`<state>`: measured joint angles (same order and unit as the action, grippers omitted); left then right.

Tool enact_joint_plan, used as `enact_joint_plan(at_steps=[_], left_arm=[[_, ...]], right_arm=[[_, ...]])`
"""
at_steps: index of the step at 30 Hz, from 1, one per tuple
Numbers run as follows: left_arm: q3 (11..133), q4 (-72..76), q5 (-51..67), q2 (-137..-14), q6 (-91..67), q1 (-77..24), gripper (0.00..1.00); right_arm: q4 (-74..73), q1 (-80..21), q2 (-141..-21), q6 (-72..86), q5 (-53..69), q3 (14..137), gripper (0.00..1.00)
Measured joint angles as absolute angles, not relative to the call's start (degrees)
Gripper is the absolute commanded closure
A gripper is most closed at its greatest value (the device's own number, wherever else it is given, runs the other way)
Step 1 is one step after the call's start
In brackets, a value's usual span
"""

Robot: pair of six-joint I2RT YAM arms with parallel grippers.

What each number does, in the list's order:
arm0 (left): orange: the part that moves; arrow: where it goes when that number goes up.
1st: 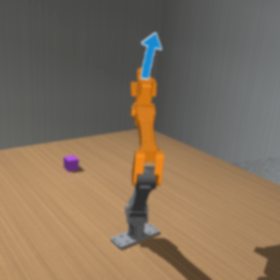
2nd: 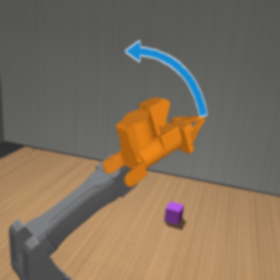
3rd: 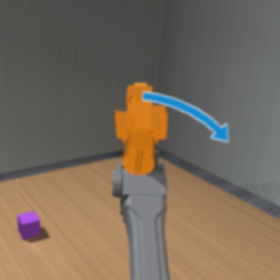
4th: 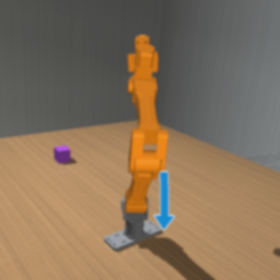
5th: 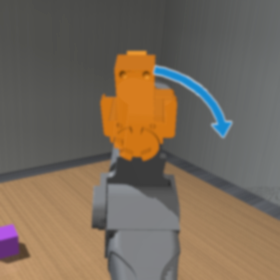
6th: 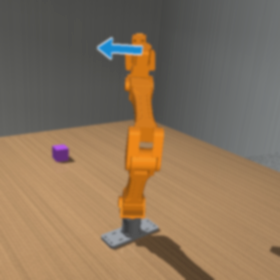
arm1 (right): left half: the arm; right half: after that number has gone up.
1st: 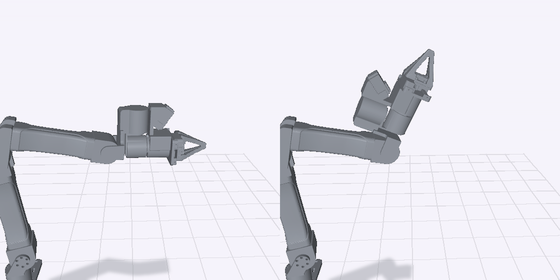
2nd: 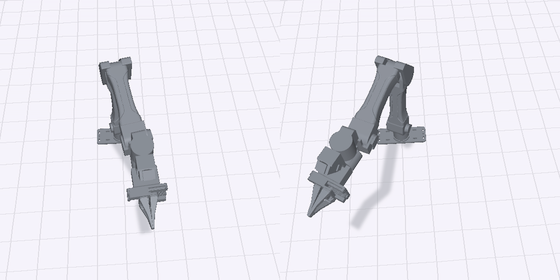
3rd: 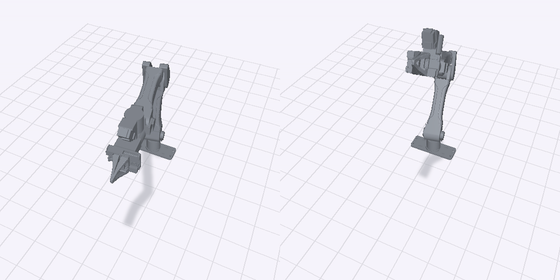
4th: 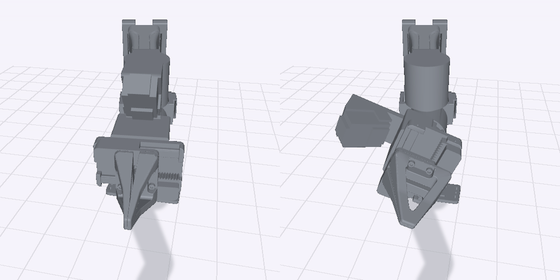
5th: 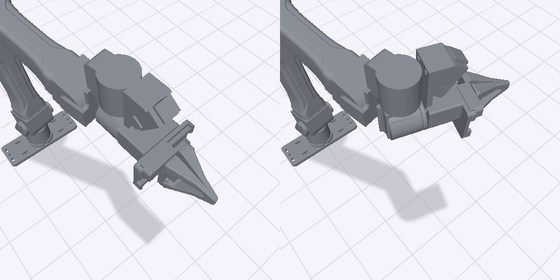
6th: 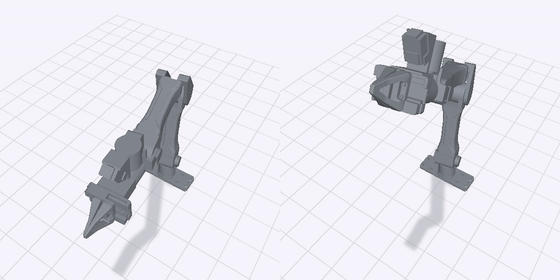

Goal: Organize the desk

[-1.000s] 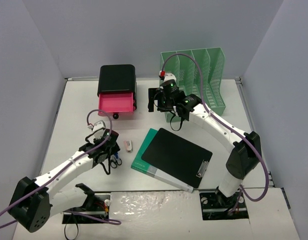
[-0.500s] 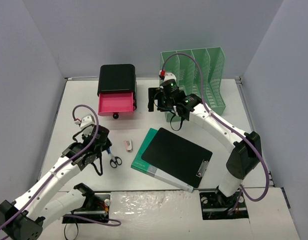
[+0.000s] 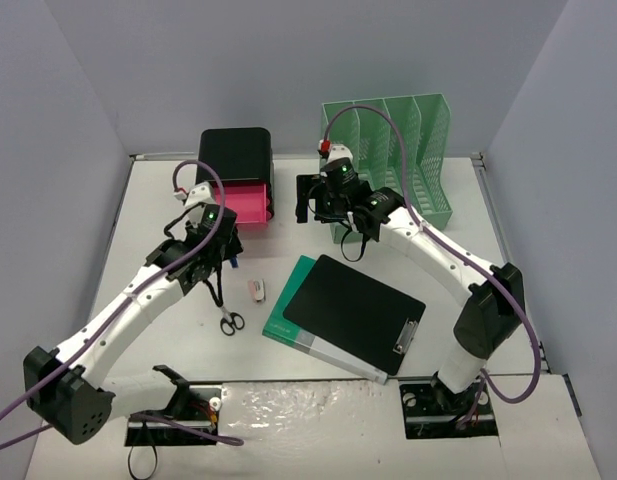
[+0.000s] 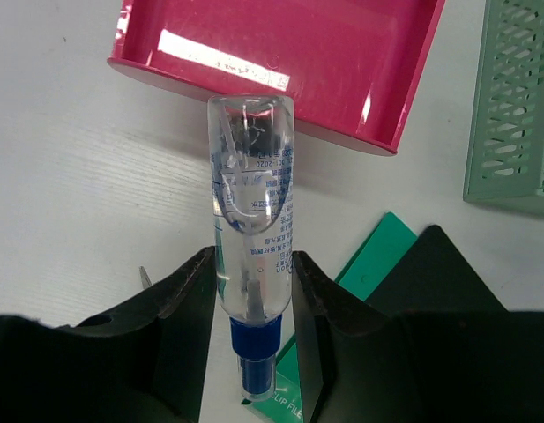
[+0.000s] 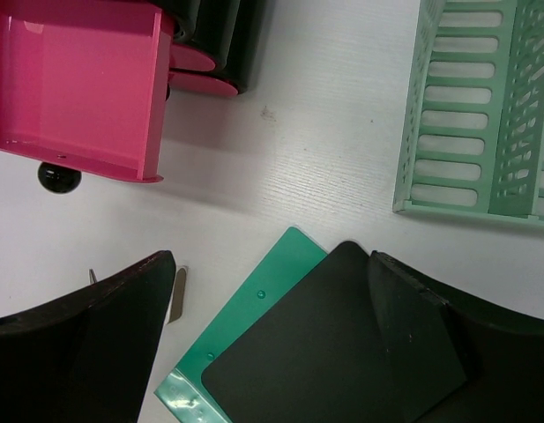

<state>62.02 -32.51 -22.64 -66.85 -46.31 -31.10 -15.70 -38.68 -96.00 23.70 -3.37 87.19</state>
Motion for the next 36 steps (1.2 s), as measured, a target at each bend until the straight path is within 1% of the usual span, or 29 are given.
enact_joint_plan(at_steps=[9, 19, 36], left_arm=[[68.9, -29.1, -17.7, -76.9, -44.9, -27.3, 1.00], [73.2, -24.5, -16.6, -80.9, -47.3, -25.7, 1.00], [73.3, -16.3, -26.6, -87.6, -61.2, -25.7, 1.00]], right_arm=[[-15.8, -38.7, -93.7, 23.7, -4.1, 86.3, 0.12], [-17.2, -38.7, -92.7, 23.6, -4.3, 86.2, 0.12], [-21.7, -38.7, -89.0, 22.3, -4.8, 86.1, 0.12]])
